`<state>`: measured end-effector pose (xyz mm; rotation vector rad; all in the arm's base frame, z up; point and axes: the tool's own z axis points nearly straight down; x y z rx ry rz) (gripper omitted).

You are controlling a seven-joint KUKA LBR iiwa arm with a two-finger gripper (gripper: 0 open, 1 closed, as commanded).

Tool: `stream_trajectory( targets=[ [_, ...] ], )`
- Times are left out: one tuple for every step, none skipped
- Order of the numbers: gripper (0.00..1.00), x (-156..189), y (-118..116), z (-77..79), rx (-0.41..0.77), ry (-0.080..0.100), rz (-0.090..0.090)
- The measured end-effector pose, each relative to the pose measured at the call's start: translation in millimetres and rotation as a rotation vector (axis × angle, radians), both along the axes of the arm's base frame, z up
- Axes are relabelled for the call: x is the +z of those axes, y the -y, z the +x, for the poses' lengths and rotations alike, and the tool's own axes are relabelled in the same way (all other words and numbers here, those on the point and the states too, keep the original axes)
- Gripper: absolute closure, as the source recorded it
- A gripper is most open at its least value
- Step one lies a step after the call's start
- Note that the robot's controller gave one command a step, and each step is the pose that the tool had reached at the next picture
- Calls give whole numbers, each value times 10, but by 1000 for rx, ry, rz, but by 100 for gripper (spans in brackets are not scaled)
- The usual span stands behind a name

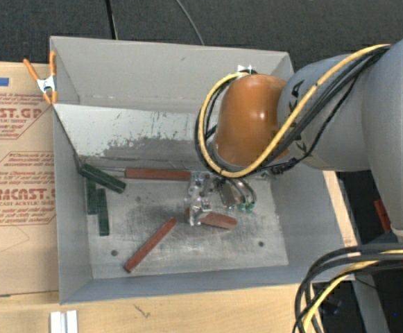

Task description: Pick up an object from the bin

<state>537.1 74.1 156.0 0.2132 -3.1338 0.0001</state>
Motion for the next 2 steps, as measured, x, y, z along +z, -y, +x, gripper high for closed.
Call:
stream_trajectory(
  targets=[
    [100,109,-1,7,0,4,1],
    [100,174,-1,6,0,3,0]
  ],
)
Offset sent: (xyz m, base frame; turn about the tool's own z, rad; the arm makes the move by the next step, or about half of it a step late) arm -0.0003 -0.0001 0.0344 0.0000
